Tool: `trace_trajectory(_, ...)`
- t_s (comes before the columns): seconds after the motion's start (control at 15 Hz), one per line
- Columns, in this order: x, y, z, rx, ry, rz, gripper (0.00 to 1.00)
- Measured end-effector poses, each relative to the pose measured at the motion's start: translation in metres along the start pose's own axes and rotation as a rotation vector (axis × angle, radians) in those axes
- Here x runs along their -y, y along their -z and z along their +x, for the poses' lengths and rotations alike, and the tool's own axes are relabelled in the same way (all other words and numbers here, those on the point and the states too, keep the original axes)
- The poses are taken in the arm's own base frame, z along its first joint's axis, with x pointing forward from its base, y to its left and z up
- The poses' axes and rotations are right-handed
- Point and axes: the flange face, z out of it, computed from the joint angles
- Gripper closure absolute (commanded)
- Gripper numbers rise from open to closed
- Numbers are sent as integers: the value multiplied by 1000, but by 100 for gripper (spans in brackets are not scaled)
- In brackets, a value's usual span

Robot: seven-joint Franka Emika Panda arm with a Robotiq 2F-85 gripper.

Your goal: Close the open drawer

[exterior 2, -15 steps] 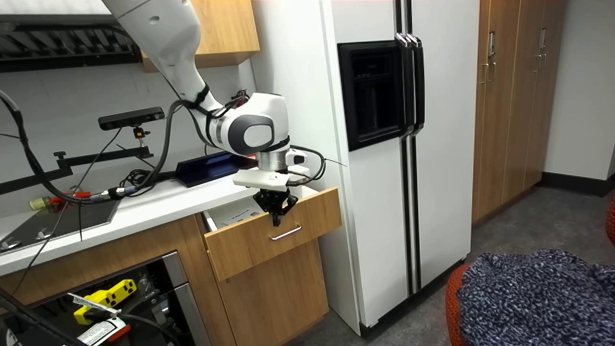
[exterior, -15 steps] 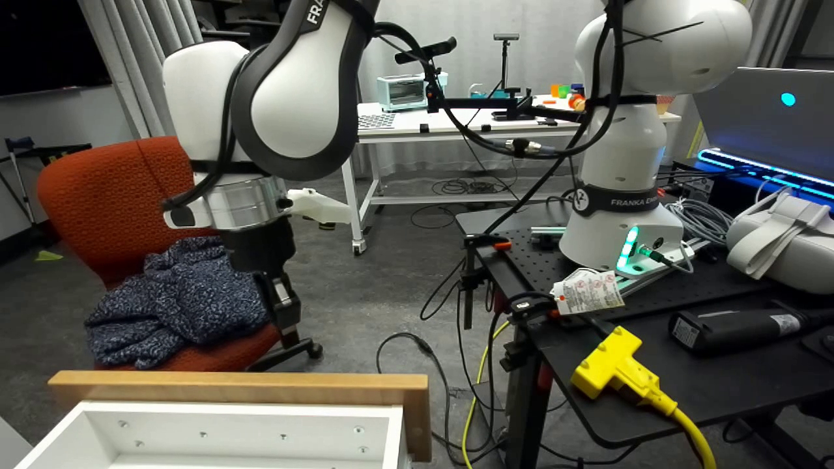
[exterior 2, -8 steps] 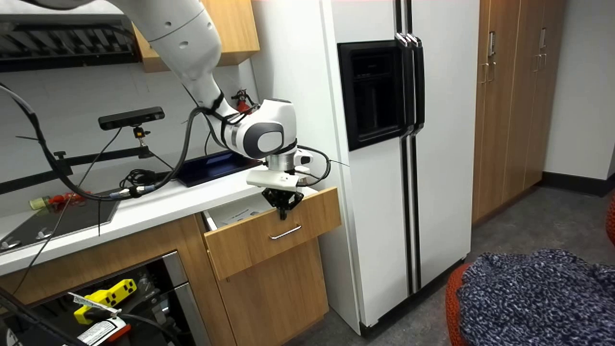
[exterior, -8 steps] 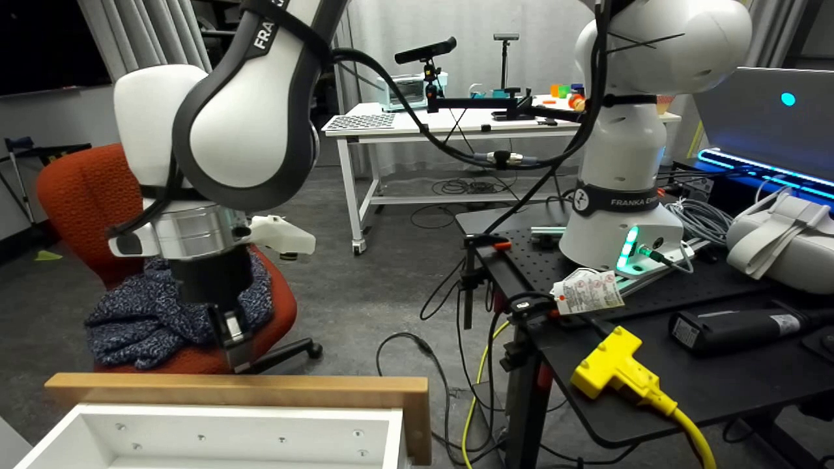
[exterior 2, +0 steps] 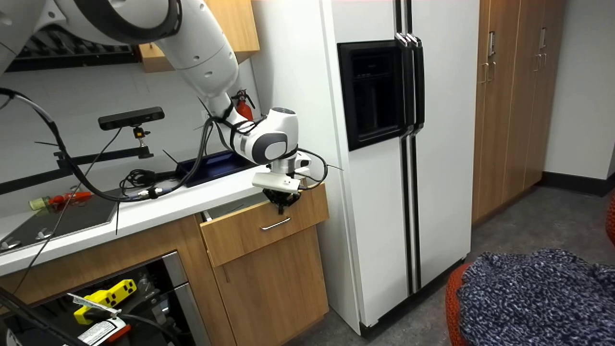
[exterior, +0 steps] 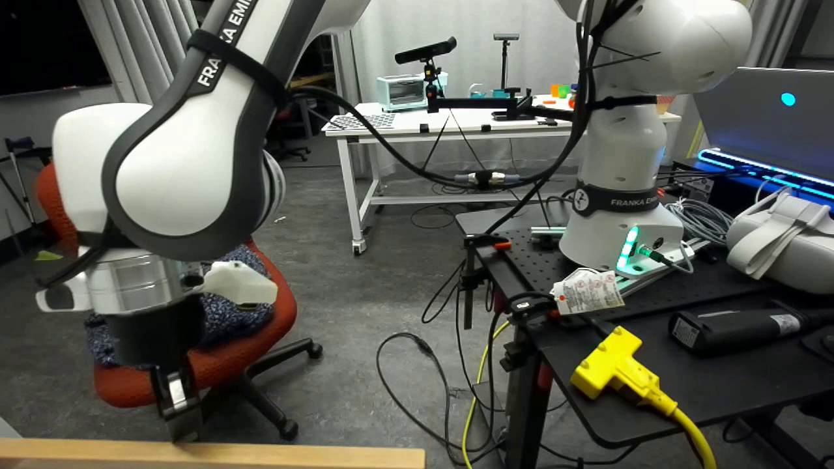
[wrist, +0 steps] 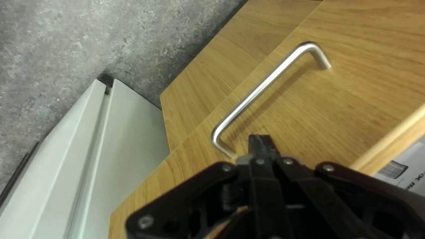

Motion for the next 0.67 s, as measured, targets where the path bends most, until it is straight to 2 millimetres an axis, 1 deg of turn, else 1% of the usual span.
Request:
trace_trajectory(0.33,29,-10,34,-63,50,82,100)
trace_trajectory(0.53,39,-14,47,-86,72,122,100)
trace_trajectory(0.67,42,-17,54,-94,81,147,100)
